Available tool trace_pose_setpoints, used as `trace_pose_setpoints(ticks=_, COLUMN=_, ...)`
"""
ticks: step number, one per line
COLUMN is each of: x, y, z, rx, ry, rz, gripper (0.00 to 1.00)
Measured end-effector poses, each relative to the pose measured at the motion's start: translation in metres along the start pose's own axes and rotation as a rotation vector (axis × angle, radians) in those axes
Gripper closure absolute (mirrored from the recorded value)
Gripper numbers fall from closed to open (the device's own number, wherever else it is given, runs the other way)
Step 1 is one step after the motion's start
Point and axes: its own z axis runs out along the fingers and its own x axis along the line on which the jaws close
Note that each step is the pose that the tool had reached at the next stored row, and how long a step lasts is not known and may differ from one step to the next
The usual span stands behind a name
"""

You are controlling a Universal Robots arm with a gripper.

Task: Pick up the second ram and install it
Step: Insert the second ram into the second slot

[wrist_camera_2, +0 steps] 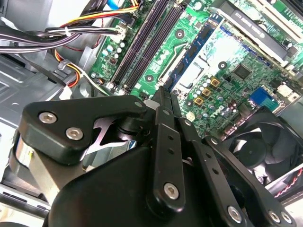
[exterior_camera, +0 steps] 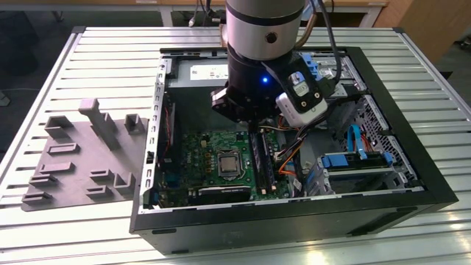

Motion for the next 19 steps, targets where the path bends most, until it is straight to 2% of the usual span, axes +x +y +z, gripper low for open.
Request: trace_pose_setpoints(ticks=19, x=0.0003, y=-0.0003, z=0.0048, rx=0.0001, ry=0.0, rz=0.0, gripper=0.88)
